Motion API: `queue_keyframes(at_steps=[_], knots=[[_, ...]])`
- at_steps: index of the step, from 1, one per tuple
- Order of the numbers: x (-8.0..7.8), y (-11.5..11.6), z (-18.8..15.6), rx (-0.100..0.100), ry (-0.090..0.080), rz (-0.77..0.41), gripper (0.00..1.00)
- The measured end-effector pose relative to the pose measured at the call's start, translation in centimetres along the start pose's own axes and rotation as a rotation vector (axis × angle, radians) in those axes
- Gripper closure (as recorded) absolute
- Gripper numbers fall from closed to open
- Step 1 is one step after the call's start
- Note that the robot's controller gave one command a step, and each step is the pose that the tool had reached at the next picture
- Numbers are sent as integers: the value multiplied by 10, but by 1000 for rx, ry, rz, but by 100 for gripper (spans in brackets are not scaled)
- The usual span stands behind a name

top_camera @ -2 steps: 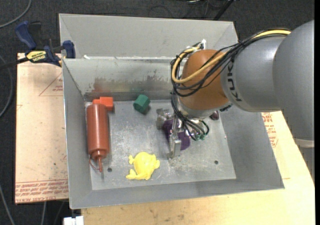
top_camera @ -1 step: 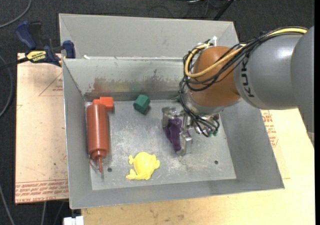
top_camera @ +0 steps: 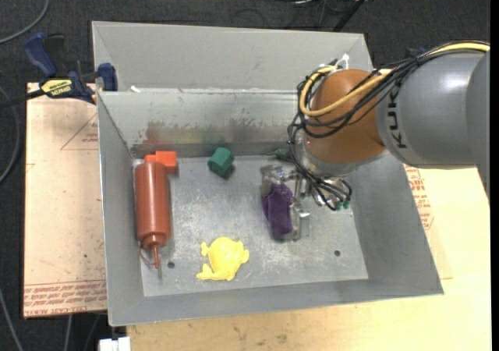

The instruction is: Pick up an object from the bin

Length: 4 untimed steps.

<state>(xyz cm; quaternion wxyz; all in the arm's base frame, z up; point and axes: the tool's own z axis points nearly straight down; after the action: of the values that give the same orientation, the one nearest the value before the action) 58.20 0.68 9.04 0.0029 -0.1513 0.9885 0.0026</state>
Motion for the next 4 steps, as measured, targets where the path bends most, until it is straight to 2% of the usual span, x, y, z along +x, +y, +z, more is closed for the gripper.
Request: queue_keyframes(at_steps=[1,2,3,4], knots=[[-15,33,17,-2,-9,91,100],[-14,33,17,-2,-9,91,100],[-6,20,-70,-3,-13,100,100],[-6,20,-70,-3,-13,100,100]])
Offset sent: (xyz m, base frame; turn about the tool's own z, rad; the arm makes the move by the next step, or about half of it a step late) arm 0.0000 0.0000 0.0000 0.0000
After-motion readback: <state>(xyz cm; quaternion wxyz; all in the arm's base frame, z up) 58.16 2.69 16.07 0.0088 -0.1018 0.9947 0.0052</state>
